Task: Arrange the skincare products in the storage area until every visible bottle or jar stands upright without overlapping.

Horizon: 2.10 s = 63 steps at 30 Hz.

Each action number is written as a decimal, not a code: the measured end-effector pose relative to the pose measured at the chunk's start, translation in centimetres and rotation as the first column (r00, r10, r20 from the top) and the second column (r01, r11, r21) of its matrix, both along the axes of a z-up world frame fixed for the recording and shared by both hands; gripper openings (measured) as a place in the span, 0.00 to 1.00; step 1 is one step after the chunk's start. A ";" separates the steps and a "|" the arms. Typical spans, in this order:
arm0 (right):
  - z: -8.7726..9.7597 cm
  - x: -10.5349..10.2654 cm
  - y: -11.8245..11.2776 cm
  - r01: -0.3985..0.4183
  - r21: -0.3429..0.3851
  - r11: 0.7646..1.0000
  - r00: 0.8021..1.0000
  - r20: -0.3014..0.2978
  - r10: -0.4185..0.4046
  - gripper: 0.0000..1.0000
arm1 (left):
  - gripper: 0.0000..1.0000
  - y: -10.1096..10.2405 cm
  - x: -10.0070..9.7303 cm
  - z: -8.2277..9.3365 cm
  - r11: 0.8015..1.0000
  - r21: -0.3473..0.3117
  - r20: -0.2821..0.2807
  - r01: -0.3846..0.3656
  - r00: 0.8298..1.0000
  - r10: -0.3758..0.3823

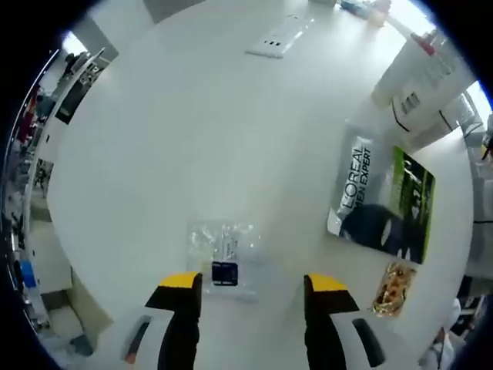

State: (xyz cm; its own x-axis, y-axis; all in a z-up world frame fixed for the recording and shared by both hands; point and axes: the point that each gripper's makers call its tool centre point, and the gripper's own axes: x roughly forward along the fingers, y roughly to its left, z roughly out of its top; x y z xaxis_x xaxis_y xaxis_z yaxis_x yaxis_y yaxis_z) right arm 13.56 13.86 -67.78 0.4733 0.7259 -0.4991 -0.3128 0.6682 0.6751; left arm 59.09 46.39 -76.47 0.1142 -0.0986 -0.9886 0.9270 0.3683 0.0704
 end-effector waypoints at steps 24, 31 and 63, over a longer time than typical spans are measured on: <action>-1.1 0.2 -0.3 -0.005 -0.034 0.999 1.000 -0.015 0.005 0.26 | 0.23 -2.1 -0.7 -0.2 0.986 -0.148 -0.022 -0.075 0.997 0.073; -0.8 0.2 -0.3 0.000 -0.028 1.000 1.000 -0.002 0.000 0.26 | 0.11 -2.5 -1.0 -0.5 0.969 -0.224 0.001 -0.101 0.995 0.104; -1.6 0.4 -0.3 0.006 -0.025 1.000 1.000 -0.028 -0.006 0.26 | 0.14 -1.3 -1.6 -0.2 0.978 -0.162 0.023 -0.131 0.990 0.137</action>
